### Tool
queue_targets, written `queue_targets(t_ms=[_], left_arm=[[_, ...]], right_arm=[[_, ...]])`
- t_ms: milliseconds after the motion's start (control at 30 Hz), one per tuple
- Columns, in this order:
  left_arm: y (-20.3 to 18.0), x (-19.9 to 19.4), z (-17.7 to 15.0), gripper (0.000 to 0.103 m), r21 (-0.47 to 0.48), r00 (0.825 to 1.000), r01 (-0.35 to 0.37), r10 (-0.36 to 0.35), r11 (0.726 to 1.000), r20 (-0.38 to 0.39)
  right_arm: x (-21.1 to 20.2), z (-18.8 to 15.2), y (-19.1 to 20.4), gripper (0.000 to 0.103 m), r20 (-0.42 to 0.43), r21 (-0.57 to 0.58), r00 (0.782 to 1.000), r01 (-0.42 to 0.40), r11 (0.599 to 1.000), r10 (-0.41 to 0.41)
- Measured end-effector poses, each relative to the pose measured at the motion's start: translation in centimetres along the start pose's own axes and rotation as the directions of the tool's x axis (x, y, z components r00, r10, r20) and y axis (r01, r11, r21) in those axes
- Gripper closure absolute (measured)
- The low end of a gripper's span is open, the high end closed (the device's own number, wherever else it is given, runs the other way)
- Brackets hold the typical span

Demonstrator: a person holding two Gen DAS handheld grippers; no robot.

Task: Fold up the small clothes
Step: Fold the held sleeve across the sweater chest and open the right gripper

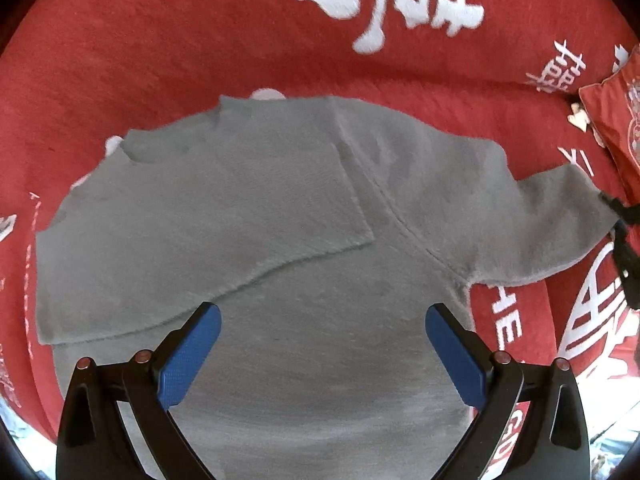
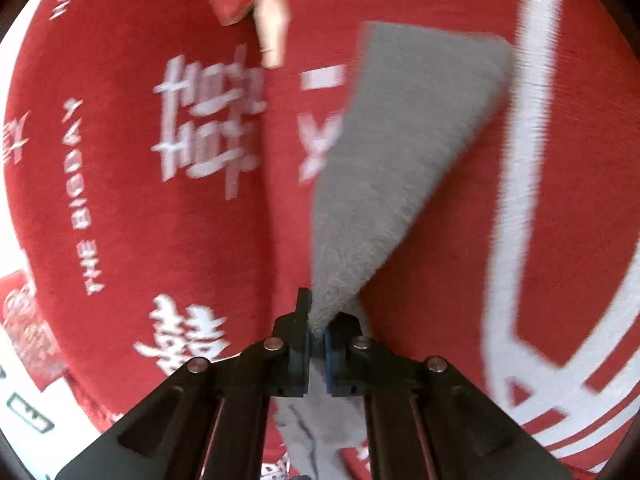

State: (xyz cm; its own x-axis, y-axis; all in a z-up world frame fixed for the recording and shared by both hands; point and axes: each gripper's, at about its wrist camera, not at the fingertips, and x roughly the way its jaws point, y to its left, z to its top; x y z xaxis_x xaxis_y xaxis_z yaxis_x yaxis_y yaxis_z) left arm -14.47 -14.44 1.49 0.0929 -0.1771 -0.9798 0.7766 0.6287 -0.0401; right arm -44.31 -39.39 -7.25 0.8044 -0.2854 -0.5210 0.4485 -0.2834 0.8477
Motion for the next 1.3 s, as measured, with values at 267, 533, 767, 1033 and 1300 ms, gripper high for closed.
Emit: queue_targets(t_ms=[267, 533, 767, 1033, 1300], left_arm=[[6.8, -1.4, 0.3, 0.000, -0.084, 0.998, -0.014, 0.019, 0.996, 0.057], [15.2, -2.1, -1.0, 0.000, -0.226, 0.994, -0.047, 0.068, 0.973, 0.089], [22.7, -1.0, -4.1, 0.000, -0.337, 0.992, -0.080, 0.106, 0.938, 0.062], [26.5, -0.6, -6.1, 0.000, -0.381, 0.996, -0.040, 0.069, 0.924, 0.062], [29.5, -1.8, -5.7, 0.000, -0.438, 0.961, 0.263, -0.191, 0.860, 0.202]], right_arm=[[4.4, -5.5, 11.5, 0.097, -0.190, -0.274, 0.975, -0.164, 0.948, 0.114], [13.3, -21.4, 22.5, 0.097, -0.423, -0.679, 0.903, -0.267, 0.684, -0.068], [21.9, -34.3, 18.6, 0.097, -0.486, -0.800, 0.794, -0.236, 0.552, -0.365], [24.8, -37.4, 13.1, 0.049, -0.434, -0.808, 0.733, -0.058, 0.586, -0.525], [25.2, -36.1, 15.6, 0.096, -0.337, -0.766, 0.829, 0.034, 0.642, -0.446]])
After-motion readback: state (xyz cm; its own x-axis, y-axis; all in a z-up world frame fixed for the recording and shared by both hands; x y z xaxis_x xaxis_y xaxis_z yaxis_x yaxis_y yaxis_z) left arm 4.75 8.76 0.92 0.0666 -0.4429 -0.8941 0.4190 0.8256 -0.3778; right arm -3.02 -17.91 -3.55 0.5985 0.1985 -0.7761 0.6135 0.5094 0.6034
